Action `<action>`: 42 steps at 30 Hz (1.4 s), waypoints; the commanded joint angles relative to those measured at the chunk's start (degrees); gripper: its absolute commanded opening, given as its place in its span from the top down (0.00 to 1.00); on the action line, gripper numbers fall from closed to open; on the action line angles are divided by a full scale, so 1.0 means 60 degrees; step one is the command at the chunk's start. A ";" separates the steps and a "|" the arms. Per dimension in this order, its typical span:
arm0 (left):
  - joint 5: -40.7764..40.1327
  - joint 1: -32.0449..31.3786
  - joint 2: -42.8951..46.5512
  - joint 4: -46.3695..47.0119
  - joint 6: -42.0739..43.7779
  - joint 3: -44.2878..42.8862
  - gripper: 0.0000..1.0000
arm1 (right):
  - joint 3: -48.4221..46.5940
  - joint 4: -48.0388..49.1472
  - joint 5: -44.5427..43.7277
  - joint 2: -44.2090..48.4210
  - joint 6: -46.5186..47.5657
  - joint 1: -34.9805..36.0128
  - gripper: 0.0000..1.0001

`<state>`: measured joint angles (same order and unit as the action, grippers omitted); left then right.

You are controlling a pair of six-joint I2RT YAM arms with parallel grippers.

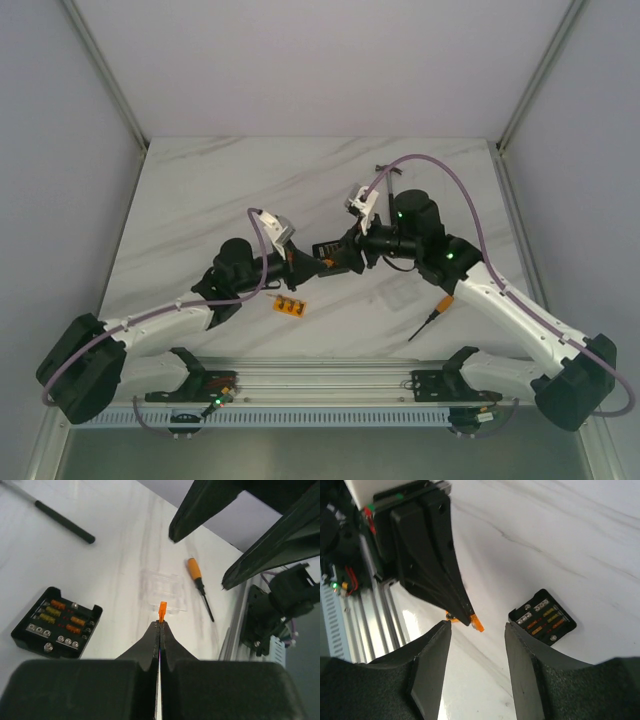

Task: Snap on the fuse box
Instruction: Pick up the fuse from the center of the board.

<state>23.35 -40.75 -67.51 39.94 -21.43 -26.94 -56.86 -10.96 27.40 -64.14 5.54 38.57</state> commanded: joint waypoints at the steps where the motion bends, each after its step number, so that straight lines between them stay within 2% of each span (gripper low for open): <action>1: 0.1847 0.0164 0.0381 -0.0286 0.0448 -0.0442 1.00 | -0.0030 -0.0618 0.1661 -0.0014 0.1292 -0.0131 0.47; 10: 0.2835 0.0221 0.0757 -0.0295 0.0376 -0.0549 1.00 | -0.0021 -0.0769 0.2795 -0.0085 0.1620 -0.0257 0.52; 25: 0.3164 0.0202 0.0807 0.0003 0.0140 -0.0623 1.00 | -0.0161 -0.1095 0.3769 -0.0474 0.1943 -0.0316 0.64; 31: 0.3155 0.0211 0.0843 0.0037 0.0126 -0.0630 1.00 | -0.0184 -0.1172 0.3887 -0.0530 0.2017 -0.0319 0.75; 40: 0.3078 0.0214 0.0792 0.0143 0.0021 -0.0652 1.00 | -0.0247 -0.1365 0.4307 -0.0630 0.2224 -0.0316 0.98; 42: 0.2996 0.0212 0.0775 0.0080 0.0033 -0.0649 1.00 | -0.0264 -0.1380 0.4105 -0.0655 0.2195 -0.0327 1.00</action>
<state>40.56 -39.75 -63.35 37.65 -21.12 -28.95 -56.88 -18.13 50.63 -67.31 17.72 36.73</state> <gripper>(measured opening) 0.012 0.124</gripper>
